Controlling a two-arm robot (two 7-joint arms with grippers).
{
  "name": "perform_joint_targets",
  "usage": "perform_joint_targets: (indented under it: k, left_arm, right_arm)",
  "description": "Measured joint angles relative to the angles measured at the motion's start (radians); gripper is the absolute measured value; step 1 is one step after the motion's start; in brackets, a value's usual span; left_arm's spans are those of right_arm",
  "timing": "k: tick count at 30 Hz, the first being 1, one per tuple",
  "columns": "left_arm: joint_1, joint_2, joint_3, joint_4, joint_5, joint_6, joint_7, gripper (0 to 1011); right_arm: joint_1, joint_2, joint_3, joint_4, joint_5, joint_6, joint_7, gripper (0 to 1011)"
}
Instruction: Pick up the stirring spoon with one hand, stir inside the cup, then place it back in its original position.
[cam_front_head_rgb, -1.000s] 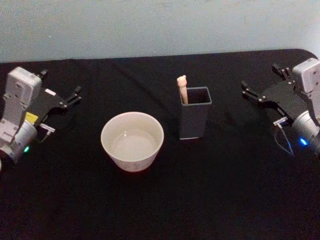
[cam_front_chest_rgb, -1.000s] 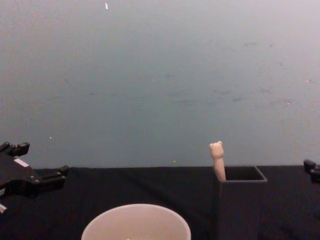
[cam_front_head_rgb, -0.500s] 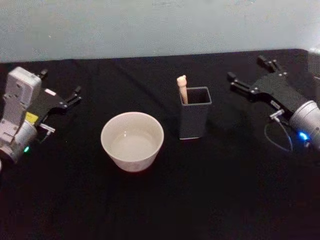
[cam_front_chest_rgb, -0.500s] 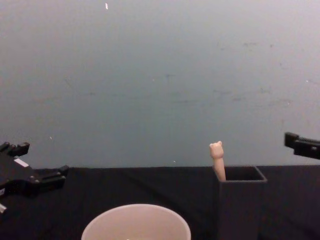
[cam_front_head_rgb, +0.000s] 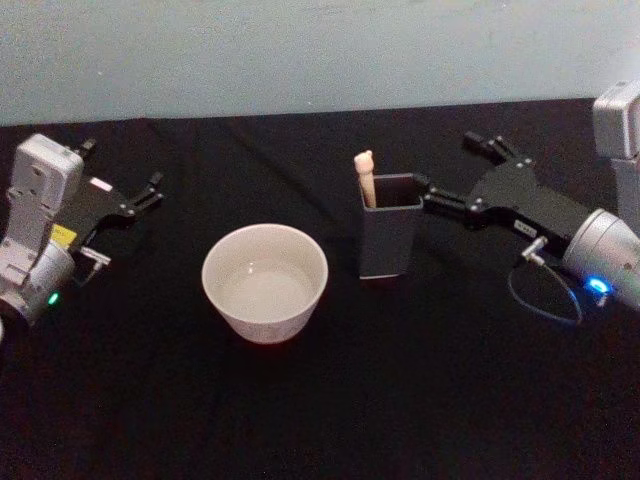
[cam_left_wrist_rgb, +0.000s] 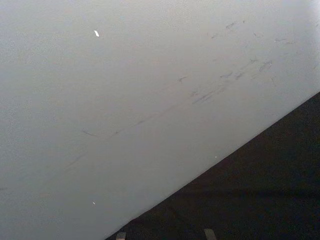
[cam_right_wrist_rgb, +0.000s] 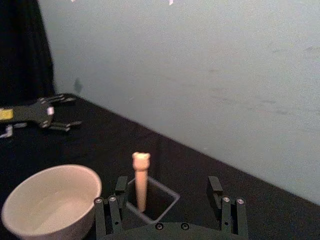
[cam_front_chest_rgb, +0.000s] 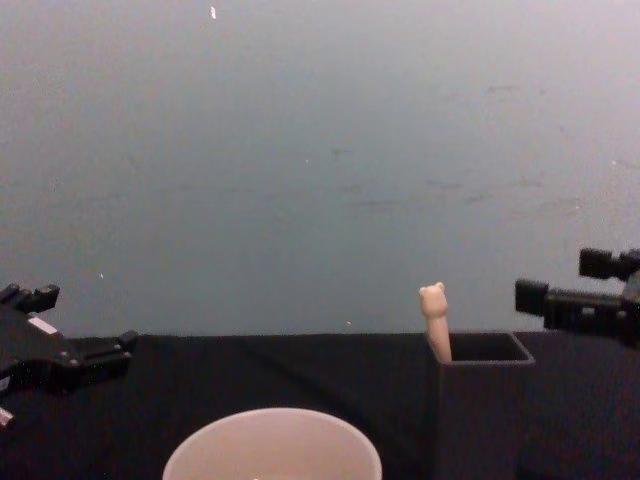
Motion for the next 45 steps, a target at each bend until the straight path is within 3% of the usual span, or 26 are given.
perform_joint_targets:
  k: [10,20,33,45]
  left_arm:
    - [0.000,0.000,0.000,0.000,0.000,0.000,0.000,1001]
    - [0.000,0.000,0.000,0.000,0.000,0.000,0.000,1001]
    - [0.000,0.000,0.000,0.000,0.000,0.000,0.000,1001]
    - [0.000,0.000,0.000,0.000,0.000,0.000,0.000,1001]
  right_arm:
    - [0.042,-0.013,-0.048,0.020,-0.054,0.068,0.057,1000]
    - [0.117,-0.087,-0.080,0.080,-0.094,0.133,0.053,1000]
    - [0.193,-0.155,-0.113,0.171,-0.137,0.150,0.056,1000]
    - [0.219,-0.181,-0.113,0.207,-0.148,0.150,0.065,1000]
